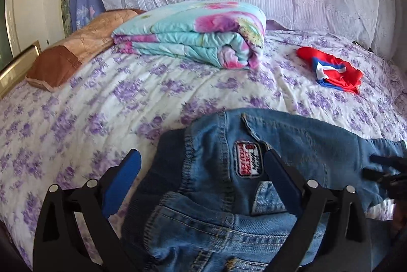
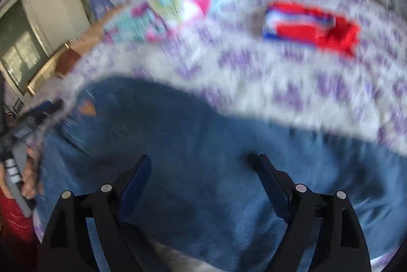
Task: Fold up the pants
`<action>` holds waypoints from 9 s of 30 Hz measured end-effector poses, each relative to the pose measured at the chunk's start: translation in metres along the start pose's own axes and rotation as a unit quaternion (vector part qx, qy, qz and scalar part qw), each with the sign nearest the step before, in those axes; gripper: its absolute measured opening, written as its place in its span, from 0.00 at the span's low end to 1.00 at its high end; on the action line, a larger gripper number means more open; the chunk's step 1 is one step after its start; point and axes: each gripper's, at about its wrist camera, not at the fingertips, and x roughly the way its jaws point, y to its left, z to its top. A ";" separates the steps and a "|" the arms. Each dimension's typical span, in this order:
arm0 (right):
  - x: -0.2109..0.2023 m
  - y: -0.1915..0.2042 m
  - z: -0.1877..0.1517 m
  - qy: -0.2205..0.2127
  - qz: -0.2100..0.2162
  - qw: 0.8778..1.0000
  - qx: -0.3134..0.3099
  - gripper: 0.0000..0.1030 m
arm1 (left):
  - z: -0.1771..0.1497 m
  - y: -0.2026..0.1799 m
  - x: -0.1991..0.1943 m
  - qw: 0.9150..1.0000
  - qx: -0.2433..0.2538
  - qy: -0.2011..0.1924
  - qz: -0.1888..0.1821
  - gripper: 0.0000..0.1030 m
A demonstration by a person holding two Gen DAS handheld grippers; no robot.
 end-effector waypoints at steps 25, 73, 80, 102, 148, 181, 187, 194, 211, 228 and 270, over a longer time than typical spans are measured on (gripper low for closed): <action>-0.005 -0.040 -0.025 0.033 -0.064 0.994 -0.078 0.97 | 0.008 -0.005 0.011 0.997 0.051 -0.022 0.062 0.96; -0.029 -0.010 0.057 0.060 0.158 0.933 -0.316 0.08 | 0.045 0.094 0.078 0.926 -0.072 0.140 -0.343 0.41; -0.109 0.016 0.012 -0.024 0.129 0.937 -0.323 0.07 | 0.037 0.105 0.004 0.923 -0.050 0.081 -0.373 0.40; -0.138 0.090 -0.200 -0.034 0.051 0.941 -0.334 0.07 | -0.133 0.137 -0.061 0.894 -0.071 0.113 -0.427 0.37; -0.115 0.079 -0.204 -0.018 0.078 0.966 -0.246 0.12 | -0.148 0.170 -0.056 0.873 -0.299 0.118 -0.368 0.38; -0.067 -0.117 -0.070 0.012 -0.127 0.977 0.170 0.17 | -0.150 -0.102 -0.087 0.973 0.170 0.036 -0.151 0.96; -0.124 -0.126 -0.098 -0.087 -0.059 0.970 0.219 0.08 | -0.152 -0.104 -0.083 0.973 0.172 0.029 -0.152 0.96; -0.247 -0.131 -0.197 -0.221 -0.051 0.937 0.265 0.08 | -0.151 -0.102 -0.082 0.973 0.171 0.029 -0.155 0.96; -0.240 -0.150 -0.300 -0.194 -0.010 0.915 0.353 0.53 | -0.120 -0.072 -0.079 0.960 0.060 0.098 -0.256 0.96; -0.284 -0.151 -0.313 -0.255 0.033 0.896 0.362 0.07 | -0.110 -0.037 -0.095 0.956 0.010 0.082 -0.280 0.96; 0.015 0.082 -0.052 0.233 0.440 0.867 -0.009 0.91 | -0.156 -0.090 -0.089 0.973 0.176 0.015 -0.147 0.96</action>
